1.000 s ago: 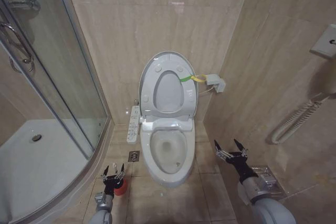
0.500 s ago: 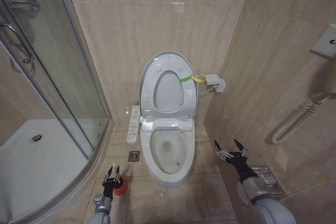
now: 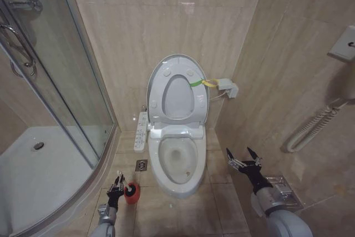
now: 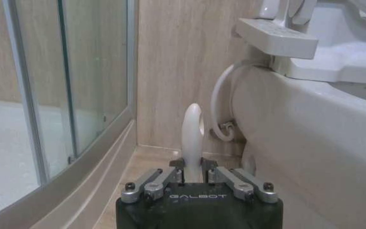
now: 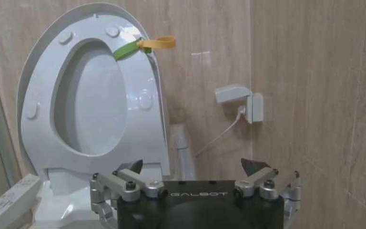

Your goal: Open the toilet lid, clean the toilet bowl with a toilet brush, close the toilet lid, and flush.

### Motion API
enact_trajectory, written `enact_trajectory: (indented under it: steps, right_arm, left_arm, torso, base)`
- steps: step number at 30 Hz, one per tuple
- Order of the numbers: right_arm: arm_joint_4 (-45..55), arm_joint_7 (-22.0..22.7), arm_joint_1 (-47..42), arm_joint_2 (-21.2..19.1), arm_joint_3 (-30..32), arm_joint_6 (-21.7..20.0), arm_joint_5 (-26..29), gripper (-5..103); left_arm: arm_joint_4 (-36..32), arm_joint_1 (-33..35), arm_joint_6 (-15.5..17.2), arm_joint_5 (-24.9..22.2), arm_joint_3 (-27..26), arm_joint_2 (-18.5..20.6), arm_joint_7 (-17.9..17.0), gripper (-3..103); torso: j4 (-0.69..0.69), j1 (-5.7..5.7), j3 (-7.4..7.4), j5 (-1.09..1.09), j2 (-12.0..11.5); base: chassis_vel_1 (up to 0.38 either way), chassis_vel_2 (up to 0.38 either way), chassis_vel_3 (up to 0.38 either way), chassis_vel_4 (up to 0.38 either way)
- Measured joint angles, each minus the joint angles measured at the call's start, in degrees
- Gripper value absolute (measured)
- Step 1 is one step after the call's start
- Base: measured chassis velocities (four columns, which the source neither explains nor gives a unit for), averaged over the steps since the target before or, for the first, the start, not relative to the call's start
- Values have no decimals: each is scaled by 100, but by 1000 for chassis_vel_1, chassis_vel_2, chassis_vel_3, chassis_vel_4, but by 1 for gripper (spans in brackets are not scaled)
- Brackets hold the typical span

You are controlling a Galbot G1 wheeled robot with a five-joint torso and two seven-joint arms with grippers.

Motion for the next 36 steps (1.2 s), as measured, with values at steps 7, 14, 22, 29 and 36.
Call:
enact_trajectory:
  steps: [7, 14, 22, 29, 36]
  right_arm:
    - [0, 0, 0, 0, 0, 0, 0, 100]
    - [0, 0, 0, 0, 0, 0, 0, 100]
    - [0, 0, 0, 0, 0, 0, 0, 100]
    - [0, 0, 0, 0, 0, 0, 0, 100]
    - [0, 0, 0, 0, 0, 0, 0, 100]
  left_arm:
    - [46, 23, 0, 44, -4, -21, 28, 22]
    - [155, -74, 2, 77, -27, -37, 24, 49]
    - [428, -304, 1, 113, -34, -31, 58, 76]
    - [473, -382, -7, 114, -31, -81, 116, 99]
    - [595, -494, -21, 130, -24, -111, 170, 100]
  torso:
    - [1, 0, 0, 0, 0]
    - [1, -1, 0, 0, 0]
    - [0, -1, 0, 0, 0]
    - [0, -1, 0, 0, 0]
    - [0, -1, 0, 0, -1]
  base:
    - [0, 0, 0, 0]
    - [0, 0, 0, 0]
    - [0, 0, 0, 0]
    - [0, 0, 0, 0]
    - [0, 0, 0, 0]
